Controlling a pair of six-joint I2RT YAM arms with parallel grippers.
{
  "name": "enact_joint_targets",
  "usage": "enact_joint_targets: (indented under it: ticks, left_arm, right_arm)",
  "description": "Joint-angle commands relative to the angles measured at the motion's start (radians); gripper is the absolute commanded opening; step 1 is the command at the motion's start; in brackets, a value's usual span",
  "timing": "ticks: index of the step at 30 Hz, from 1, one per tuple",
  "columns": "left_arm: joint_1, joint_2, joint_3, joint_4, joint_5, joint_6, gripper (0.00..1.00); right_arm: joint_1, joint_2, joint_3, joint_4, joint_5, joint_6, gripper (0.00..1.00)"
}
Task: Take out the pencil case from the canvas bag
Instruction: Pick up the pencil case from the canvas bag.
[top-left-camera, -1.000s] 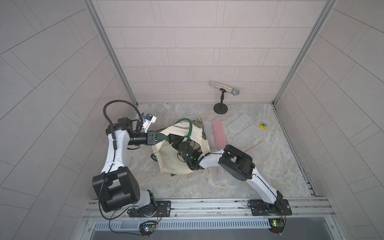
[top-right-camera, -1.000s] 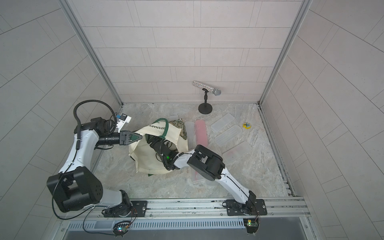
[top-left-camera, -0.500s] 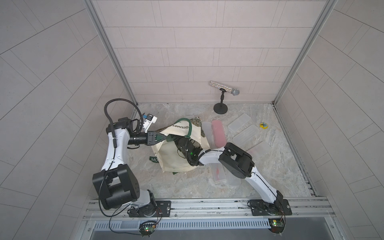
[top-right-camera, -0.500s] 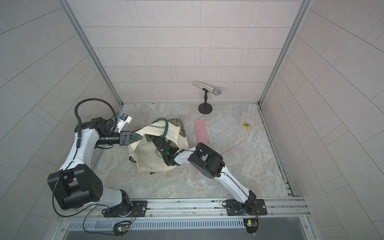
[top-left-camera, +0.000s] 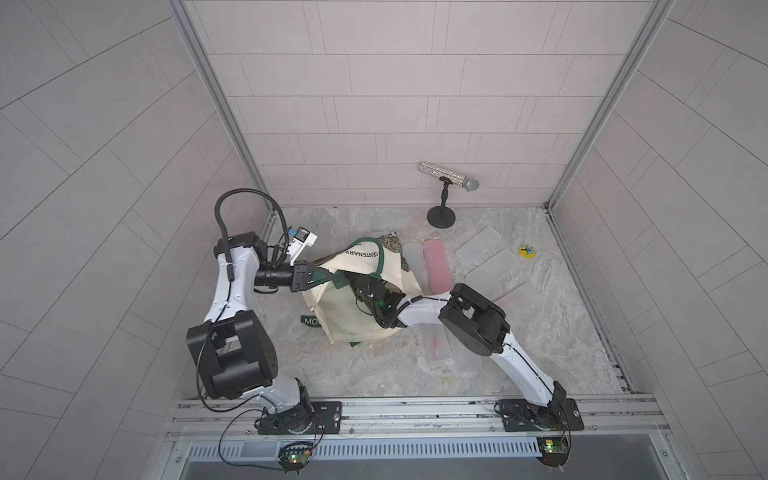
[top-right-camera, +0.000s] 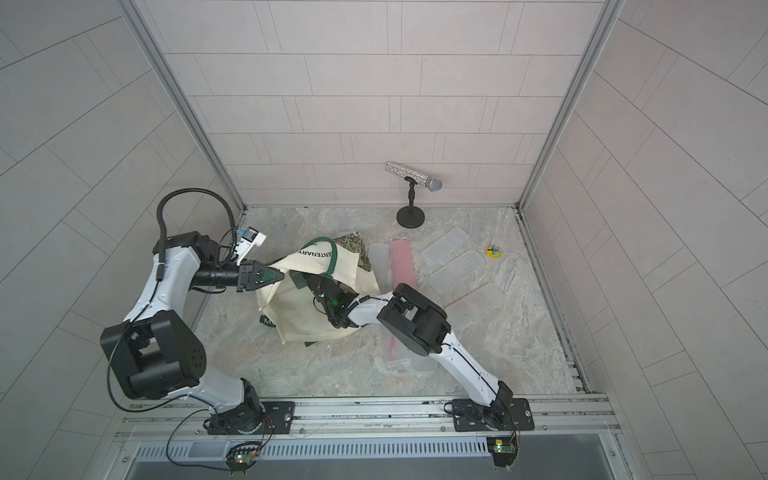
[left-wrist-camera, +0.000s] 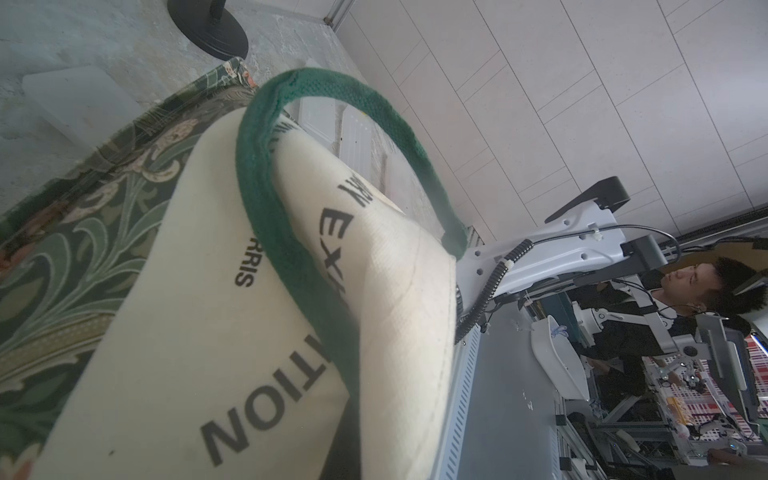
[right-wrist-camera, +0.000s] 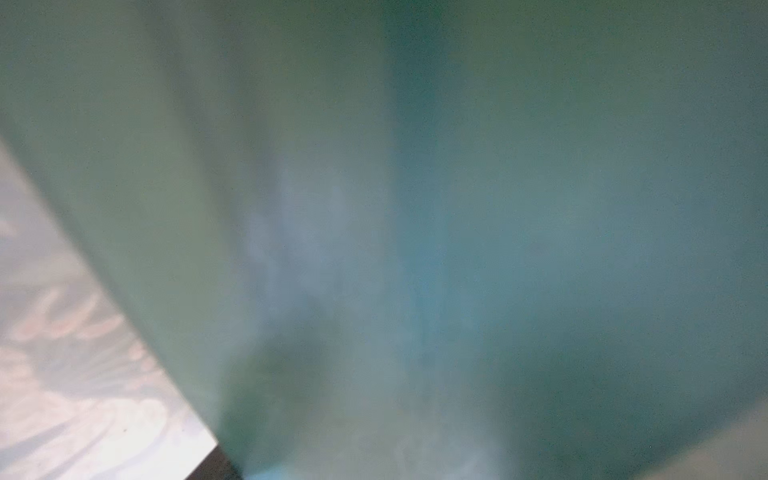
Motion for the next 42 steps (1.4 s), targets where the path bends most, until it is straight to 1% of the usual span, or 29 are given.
enact_joint_targets:
  ticks: [1, 6, 12, 27, 31, 34, 37, 40, 42]
  left_arm:
    - [-0.007, -0.037, 0.035, -0.255, 0.097, 0.079, 0.0]
    - [-0.005, -0.037, 0.04, -0.253, 0.103, 0.076, 0.0]
    - [0.01, -0.024, 0.044, -0.253, 0.117, 0.066, 0.0]
    - [0.025, -0.031, 0.038, -0.234, 0.115, 0.058, 0.0]
    - [0.025, -0.039, 0.036, -0.185, 0.115, -0.003, 0.0]
    - [0.028, -0.052, 0.028, -0.137, 0.13, -0.07, 0.0]
    - [0.029, -0.064, 0.022, -0.11, 0.138, -0.095, 0.0]
    - [0.03, -0.077, 0.01, -0.042, 0.139, -0.175, 0.0]
    - [0.029, -0.086, 0.002, -0.001, 0.142, -0.22, 0.0]
  right_arm:
    - [-0.027, -0.035, -0.029, 0.005, -0.04, -0.128, 0.66]
    - [-0.028, -0.058, -0.058, 0.076, -0.141, -0.223, 0.64]
    - [-0.025, -0.102, -0.093, 0.073, -0.236, -0.297, 0.63]
    - [-0.006, -0.23, -0.164, 0.054, -0.363, -0.444, 0.62]
    - [0.004, -0.248, -0.149, 0.048, -0.409, -0.489, 0.62]
    - [0.009, -0.253, -0.122, 0.019, -0.455, -0.522, 0.62]
    - [0.015, -0.263, -0.109, 0.005, -0.488, -0.56, 0.62]
    - [0.016, -0.276, -0.1, -0.025, -0.517, -0.592, 0.62]
    - [0.017, -0.287, -0.087, -0.079, -0.541, -0.623, 0.62]
